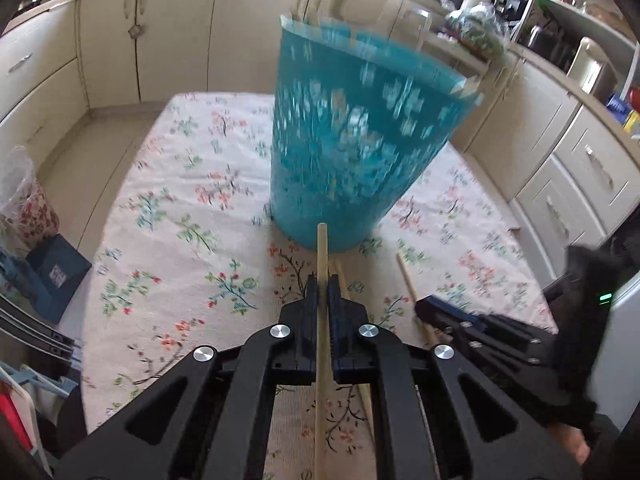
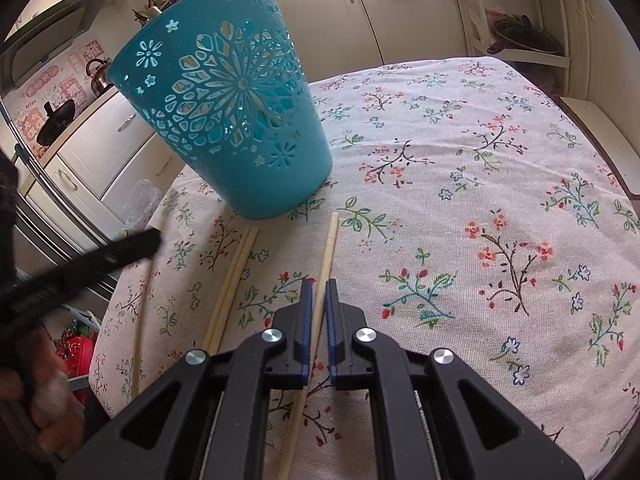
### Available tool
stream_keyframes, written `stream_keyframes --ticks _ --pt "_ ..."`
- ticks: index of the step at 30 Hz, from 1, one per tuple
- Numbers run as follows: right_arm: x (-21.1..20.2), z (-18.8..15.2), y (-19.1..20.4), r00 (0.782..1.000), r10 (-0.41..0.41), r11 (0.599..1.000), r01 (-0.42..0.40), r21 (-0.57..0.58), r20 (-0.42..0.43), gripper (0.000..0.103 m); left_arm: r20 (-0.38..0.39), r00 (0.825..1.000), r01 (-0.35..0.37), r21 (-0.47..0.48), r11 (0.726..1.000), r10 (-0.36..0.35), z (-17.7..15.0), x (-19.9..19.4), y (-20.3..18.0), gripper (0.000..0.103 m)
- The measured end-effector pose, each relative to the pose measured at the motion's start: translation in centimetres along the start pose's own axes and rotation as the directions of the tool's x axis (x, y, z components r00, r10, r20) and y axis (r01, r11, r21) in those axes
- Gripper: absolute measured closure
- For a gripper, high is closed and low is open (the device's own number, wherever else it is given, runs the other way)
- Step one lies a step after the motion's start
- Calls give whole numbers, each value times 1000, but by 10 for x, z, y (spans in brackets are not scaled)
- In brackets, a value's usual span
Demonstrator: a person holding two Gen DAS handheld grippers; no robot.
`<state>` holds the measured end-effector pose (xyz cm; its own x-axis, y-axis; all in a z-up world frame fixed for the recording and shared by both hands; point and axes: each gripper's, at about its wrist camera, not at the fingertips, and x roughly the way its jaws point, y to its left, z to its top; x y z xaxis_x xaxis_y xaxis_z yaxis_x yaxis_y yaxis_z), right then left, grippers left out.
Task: Organize utensils
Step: 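Lift the stick with the left tool over the teal basket and open to drop it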
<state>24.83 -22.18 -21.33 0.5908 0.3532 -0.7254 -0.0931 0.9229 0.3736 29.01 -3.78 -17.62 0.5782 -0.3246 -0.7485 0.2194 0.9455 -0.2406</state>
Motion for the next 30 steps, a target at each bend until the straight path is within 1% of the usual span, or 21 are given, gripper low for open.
stream_keyframes --ticks 2,4,5,8,11,15,18,20,21,23,24,25,27,29,30 --pt "0 0 -1 1000 2 1000 -2 1 0 96 49 999 23 -18 1000 -22 9 -24 2 98" --pt "0 1 -1 1000 2 1000 -2 1 0 96 110 993 54 -40 998 -49 23 -50 5 98" --pt "0 1 -1 1000 2 1000 -2 1 0 96 143 988 69 -49 996 -61 31 -63 6 98" --pt "0 1 -2 1000 0 1000 0 -2 -1 96 243 966 108 -53 993 -92 61 -94 5 98" --pt "0 1 -3 1000 5 1000 -5 3 -1 96 352 930 117 -17 993 -103 101 -116 -6 98" --pt "1 3 -7 1000 24 999 -24 21 -4 96 444 889 115 11 993 -108 146 -128 -21 98" --pt "1 4 -11 999 41 999 -41 36 -6 96 528 845 68 53 996 -86 170 -131 -37 98" --pt "1 5 -13 999 50 998 -49 42 -8 96 564 823 35 74 997 -71 178 -125 -43 98" --pt "1 5 -14 999 54 997 -54 46 -8 96 575 816 11 83 997 -56 181 -116 -46 98" --pt "2 5 -14 998 61 997 -61 53 -9 96 578 815 -19 91 996 -37 185 -99 -49 98" --pt "2 6 -15 998 65 996 -65 57 -10 96 573 819 -33 94 995 -26 184 -89 -49 98" --pt "2 6 -15 998 68 996 -67 59 -10 96 562 827 -54 94 994 -8 181 -75 -49 98" --pt "3 7 -16 997 70 996 -70 62 -11 96 539 842 -69 90 994 9 175 -55 -44 98" --pt "3 6 -15 998 68 996 -67 60 -12 96 492 870 -90 83 992 37 165 -34 -39 98" --pt "3 7 -16 998 66 996 -66 57 -13 96 476 878 -92 80 992 43 162 -29 -36 98"
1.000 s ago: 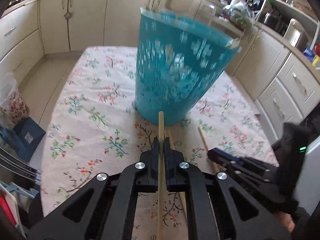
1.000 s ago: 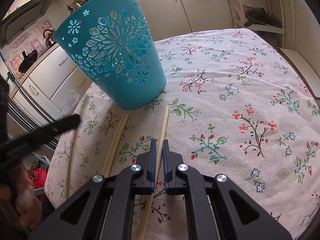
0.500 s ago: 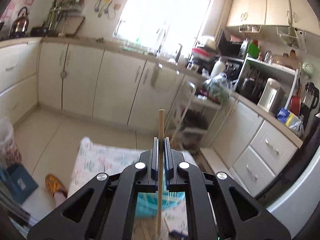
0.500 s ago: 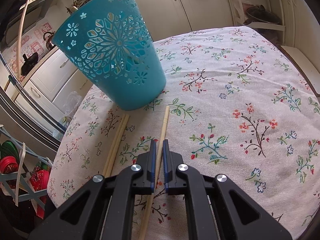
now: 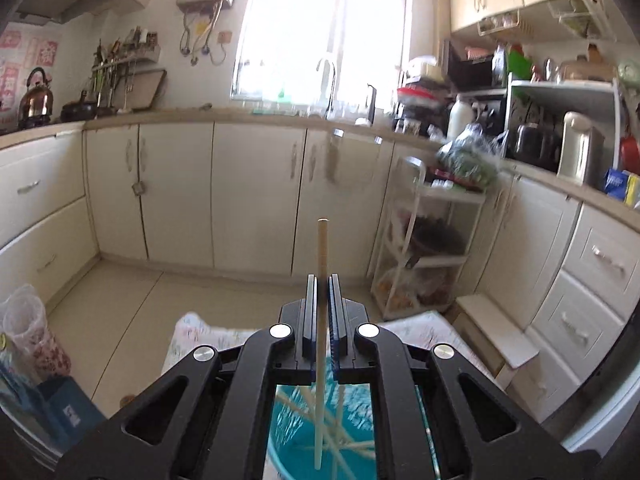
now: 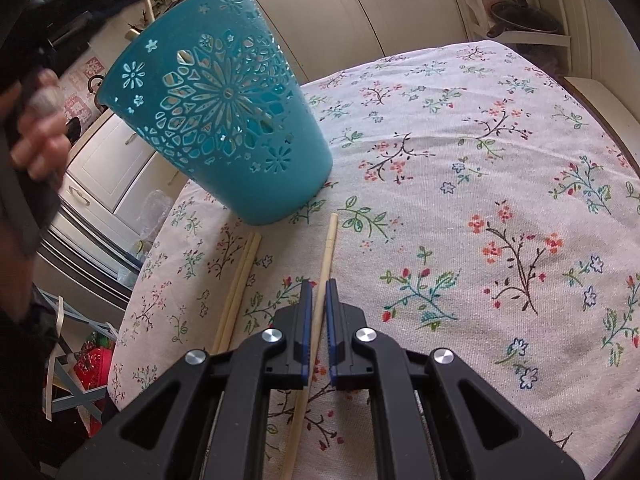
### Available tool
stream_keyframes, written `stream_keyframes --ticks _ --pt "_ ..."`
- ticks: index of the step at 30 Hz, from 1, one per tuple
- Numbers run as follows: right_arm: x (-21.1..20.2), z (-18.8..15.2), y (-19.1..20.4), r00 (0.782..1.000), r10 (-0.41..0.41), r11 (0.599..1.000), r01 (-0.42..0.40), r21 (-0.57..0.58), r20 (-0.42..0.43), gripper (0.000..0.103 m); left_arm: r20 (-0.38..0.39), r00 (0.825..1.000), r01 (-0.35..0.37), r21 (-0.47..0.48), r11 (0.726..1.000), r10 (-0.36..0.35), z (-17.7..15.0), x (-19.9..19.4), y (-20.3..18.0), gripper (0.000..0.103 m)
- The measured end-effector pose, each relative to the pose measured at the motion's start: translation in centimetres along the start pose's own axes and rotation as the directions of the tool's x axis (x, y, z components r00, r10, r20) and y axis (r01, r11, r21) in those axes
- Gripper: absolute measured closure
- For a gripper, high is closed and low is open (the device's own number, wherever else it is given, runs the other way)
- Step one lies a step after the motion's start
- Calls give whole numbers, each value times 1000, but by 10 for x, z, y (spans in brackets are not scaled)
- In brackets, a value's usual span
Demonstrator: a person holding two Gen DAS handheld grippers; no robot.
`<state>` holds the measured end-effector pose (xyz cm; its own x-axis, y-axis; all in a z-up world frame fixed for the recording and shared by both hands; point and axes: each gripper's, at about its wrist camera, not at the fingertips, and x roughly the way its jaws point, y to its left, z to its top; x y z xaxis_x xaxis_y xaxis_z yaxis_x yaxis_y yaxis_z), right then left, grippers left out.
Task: Organize utensils
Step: 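Lift the stick with the left tool over the teal basket and open to drop it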
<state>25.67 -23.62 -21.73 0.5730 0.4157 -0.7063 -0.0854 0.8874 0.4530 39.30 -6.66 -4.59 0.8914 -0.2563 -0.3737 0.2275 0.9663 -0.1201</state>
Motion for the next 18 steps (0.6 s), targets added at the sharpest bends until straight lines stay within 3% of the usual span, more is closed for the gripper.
stream_keyframes --ticks 4,6,8,12,14,16,18 --pt "0 0 3 1000 -15 1000 15 -17 -2 95 -34 999 -3 -33 999 2 -19 -10 16 97" --pt "0 0 8 1000 -31 999 31 -39 -1 92 -23 1000 -7 -49 999 6 -22 -25 26 89" --pt "0 0 13 999 -47 997 47 -64 0 89 -4 1000 -14 -75 997 14 -27 -38 36 72" --pt "3 -2 26 993 -119 984 119 -135 6 90 -2 999 -38 -154 987 39 -45 -61 63 58" --pt "6 -3 36 981 -192 962 192 -192 19 95 -53 997 -64 -202 977 54 -65 -62 78 50" --pt "7 -5 43 970 -239 943 240 -232 34 97 -124 991 -81 -252 964 51 -92 -57 91 50" --pt "5 -5 38 974 -225 951 226 -211 30 98 -190 980 -108 -274 956 56 -120 -50 100 50"
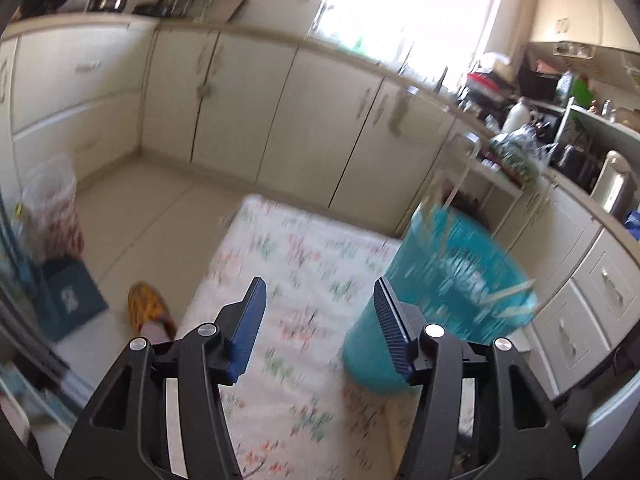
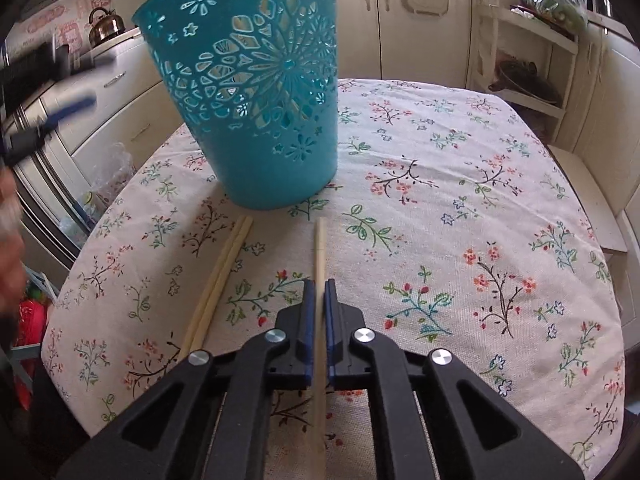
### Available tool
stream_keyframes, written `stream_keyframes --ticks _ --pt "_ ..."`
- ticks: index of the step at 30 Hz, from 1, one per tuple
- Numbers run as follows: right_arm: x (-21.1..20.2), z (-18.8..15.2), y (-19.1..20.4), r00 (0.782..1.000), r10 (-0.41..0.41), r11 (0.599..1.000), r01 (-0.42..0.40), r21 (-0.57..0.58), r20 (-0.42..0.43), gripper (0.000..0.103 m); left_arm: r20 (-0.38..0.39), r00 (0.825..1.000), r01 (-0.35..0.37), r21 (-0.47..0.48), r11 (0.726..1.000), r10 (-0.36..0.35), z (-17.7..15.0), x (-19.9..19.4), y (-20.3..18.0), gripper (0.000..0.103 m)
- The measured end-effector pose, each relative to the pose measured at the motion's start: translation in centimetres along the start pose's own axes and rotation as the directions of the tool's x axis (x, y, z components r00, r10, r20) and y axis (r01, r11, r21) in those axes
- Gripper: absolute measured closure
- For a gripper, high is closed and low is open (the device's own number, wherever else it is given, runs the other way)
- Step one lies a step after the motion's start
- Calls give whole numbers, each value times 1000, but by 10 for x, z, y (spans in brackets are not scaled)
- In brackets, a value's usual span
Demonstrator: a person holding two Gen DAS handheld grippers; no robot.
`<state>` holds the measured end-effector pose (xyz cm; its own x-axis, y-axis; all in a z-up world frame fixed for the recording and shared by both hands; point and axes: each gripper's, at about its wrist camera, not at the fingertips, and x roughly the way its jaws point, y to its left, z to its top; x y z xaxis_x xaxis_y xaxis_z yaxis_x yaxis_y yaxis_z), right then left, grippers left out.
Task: Organize utensils
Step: 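Carry the held stick over the teal basket with the right tool and release it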
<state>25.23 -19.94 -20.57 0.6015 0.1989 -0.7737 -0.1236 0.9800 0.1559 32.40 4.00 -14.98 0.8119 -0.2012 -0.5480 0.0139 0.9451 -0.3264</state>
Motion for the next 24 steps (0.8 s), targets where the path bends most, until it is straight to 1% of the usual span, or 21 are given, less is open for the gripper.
stream_keyframes --ticks 1,3,5,6,7,8,10,12,13,15,16,18,20,21,22,23,24 --pt "-2 -1 -6 1000 19 999 -19 30 -2 97 -29 1000 -7 -9 1000 7 -11 7 6 49" --pt "-14 -4 -20 996 93 991 -94 100 16 98 -89 996 -21 -31 999 19 -32 18 18 49" --pt "-37 -3 -26 986 152 978 -161 131 75 97 -128 991 -35 -39 999 29 -47 27 26 49" --pt "-49 -1 -29 977 182 970 -197 141 111 97 -146 989 -42 -43 998 36 -53 31 30 49" --pt "-67 4 -31 962 223 957 -248 154 159 97 -157 987 -44 -49 998 36 -54 34 30 49" --pt "-79 10 -31 948 250 946 -283 157 197 97 -149 988 -35 -55 998 27 -54 33 31 48" --pt "-109 30 -30 904 309 918 -365 155 295 97 -128 991 -43 -38 998 38 -53 32 29 42" --pt "-130 57 -23 860 344 901 -416 127 376 97 -145 989 -40 -29 999 35 -55 36 26 42" --pt "-140 76 -17 832 356 895 -434 102 425 97 -147 988 -38 -23 999 35 -54 38 25 42" --pt "-151 104 -8 788 366 888 -455 68 495 97 -151 988 -34 -23 999 30 -52 39 23 42" --pt "-153 124 0 766 364 888 -458 52 531 97 -154 988 -33 -28 999 28 -54 39 22 42" --pt "-147 156 14 735 334 900 -435 32 590 97 -153 988 -28 -46 999 21 -53 40 25 42" --pt "-134 177 22 730 312 909 -416 33 608 97 -150 989 -21 -69 997 11 -53 40 28 42" --pt "-121 190 27 738 283 920 -390 45 612 97 -147 989 -19 -78 997 8 -53 39 30 42" --pt "-112 195 29 745 260 929 -367 51 615 97 -145 989 -16 -82 996 4 -53 40 30 42" --pt "-102 200 29 756 240 938 -342 55 610 97 -145 990 -12 -85 996 0 -53 40 31 42" --pt "-90 205 32 773 219 947 -315 61 596 97 -145 989 -8 -85 996 -4 -53 40 31 42"
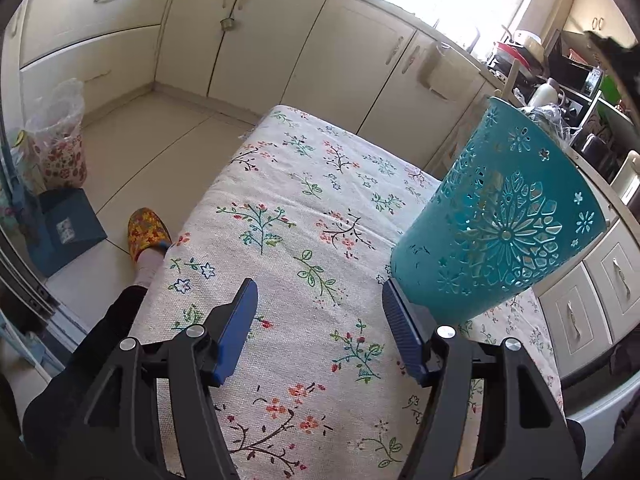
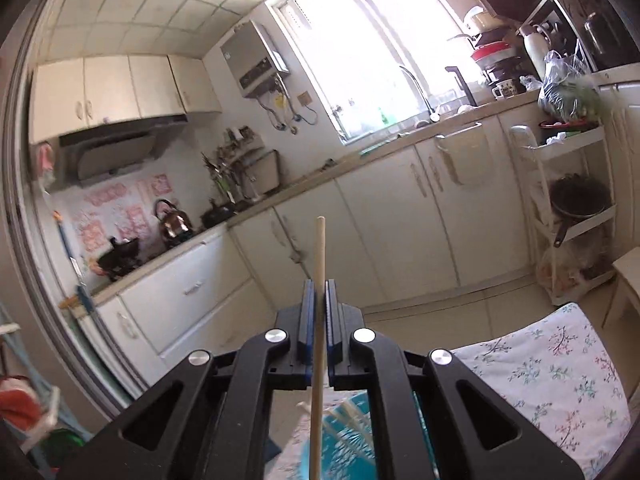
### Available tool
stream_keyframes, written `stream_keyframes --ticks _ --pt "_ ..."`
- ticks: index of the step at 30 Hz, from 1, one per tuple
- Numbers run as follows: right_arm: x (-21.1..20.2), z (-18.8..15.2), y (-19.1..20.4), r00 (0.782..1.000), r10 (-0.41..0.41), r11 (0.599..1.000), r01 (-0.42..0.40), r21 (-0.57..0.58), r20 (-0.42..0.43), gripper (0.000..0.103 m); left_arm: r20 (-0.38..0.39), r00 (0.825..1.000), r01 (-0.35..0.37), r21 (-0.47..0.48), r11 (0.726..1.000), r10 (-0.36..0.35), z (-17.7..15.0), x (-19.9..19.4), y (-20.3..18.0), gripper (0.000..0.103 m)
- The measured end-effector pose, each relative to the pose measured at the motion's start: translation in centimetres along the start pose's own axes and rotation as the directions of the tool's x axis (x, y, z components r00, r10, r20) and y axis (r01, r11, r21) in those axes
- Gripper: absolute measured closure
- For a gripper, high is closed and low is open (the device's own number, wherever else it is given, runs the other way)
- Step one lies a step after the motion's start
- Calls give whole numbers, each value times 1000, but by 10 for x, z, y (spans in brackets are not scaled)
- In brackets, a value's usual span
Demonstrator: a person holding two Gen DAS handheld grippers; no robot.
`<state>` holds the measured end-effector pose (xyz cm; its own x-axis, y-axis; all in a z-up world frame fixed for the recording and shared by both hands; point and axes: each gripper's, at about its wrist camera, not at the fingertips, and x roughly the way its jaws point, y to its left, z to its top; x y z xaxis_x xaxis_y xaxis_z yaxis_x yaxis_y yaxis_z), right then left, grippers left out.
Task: Organize utensils
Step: 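Carry the held stick over the teal basket with the right tool and release it, then move the right tool back to the sticks and close on a single stick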
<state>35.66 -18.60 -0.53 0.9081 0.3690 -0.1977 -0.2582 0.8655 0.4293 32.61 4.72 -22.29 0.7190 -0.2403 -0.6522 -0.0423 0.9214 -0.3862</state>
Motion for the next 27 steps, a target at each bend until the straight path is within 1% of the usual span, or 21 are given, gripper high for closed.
stream_keyframes --ticks 3,6,11,12,14,15,17,18,20,22,23,24,25,27 --pt "14 -11 -6 998 -48 999 47 -17 -44 97 0 1000 8 2 1000 -8 0 1 0 42" --pt "23 -24 -6 992 -84 995 78 -69 -92 97 1 1000 17 -5 1000 -17 0 0 1 42" --pt "12 -39 1 986 -83 991 66 -114 -148 96 -4 1000 17 -18 1000 -17 0 2 2 41" --pt "-1 -42 3 987 -81 990 63 -127 -141 95 -5 1000 14 -19 1000 -14 0 3 2 41" --pt "-24 -50 8 989 -73 989 55 -140 -127 87 -8 1000 9 -20 1000 -9 0 3 3 41" --pt "-46 -59 10 991 -69 988 52 -144 -112 82 -10 1000 5 -21 1000 -5 0 4 2 40" --pt "-73 -78 13 992 -63 987 45 -154 -112 78 -12 1000 -4 -20 1000 4 0 5 2 39" --pt "-88 -98 12 986 -73 985 48 -166 -148 78 -14 1000 -7 -19 1000 7 0 5 2 39" --pt "-99 -131 5 968 -99 983 59 -173 -231 78 -20 1000 -19 -16 1000 18 -1 7 1 38" --pt "-104 -165 -6 936 -143 982 93 -165 -322 78 -25 999 -28 -15 999 28 -1 7 1 38" --pt "-103 -179 -15 914 -155 984 110 -140 -375 78 -27 999 -31 -14 999 31 -1 8 2 37" --pt "-102 -187 -21 901 -157 986 119 -117 -403 78 -29 999 -34 -14 999 33 -1 8 2 37" --pt "-98 -195 -26 882 -171 985 137 -108 -438 79 -31 999 -37 -15 999 37 -1 8 2 37" --pt "-88 -200 -28 861 -179 983 141 -115 -475 79 -32 999 -41 -18 999 41 -1 8 3 36"
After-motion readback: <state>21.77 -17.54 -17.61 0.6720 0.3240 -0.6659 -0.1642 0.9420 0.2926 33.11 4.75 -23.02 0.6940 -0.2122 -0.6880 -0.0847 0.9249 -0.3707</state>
